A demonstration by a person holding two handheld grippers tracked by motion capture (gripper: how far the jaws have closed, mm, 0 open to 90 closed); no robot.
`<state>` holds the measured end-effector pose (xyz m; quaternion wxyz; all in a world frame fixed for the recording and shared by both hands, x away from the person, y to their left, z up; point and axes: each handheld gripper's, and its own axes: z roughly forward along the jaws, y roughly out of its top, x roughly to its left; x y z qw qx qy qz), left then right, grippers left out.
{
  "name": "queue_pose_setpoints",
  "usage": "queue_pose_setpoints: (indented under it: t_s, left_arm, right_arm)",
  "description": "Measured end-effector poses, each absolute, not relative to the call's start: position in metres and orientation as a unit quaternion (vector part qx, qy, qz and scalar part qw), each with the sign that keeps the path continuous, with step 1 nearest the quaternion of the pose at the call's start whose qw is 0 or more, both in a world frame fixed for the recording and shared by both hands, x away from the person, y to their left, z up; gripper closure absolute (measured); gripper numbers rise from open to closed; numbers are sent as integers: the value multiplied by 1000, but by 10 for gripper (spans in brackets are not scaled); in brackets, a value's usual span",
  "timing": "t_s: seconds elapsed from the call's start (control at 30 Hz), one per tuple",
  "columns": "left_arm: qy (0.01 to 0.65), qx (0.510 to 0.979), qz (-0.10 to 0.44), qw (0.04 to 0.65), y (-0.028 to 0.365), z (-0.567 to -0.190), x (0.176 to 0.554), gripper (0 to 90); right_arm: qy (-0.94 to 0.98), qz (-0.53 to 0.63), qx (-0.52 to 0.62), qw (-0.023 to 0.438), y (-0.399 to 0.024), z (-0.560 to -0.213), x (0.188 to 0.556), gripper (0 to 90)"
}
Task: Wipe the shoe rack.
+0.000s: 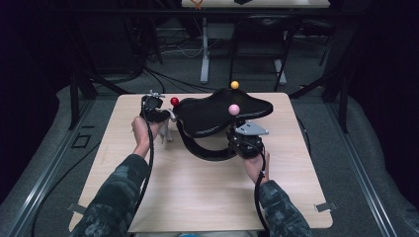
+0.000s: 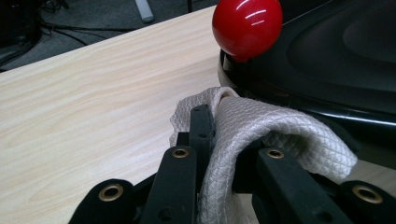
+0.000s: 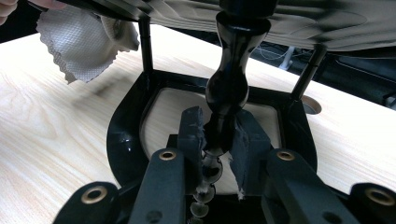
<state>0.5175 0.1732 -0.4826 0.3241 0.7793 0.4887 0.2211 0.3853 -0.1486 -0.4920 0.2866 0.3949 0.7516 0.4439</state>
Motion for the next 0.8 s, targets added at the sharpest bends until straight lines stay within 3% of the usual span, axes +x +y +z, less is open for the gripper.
queue_pose_setpoints:
  t_s: [0.43, 0.8]
  left_arm:
    - [465, 772, 188, 390, 178, -470, 488, 828]
    - [393, 796, 198, 416, 163, -444, 438, 828]
  right_arm:
    - [754, 439, 392, 292, -148, -492, 385, 751]
    - [756, 438, 390, 291, -146, -491, 385, 751]
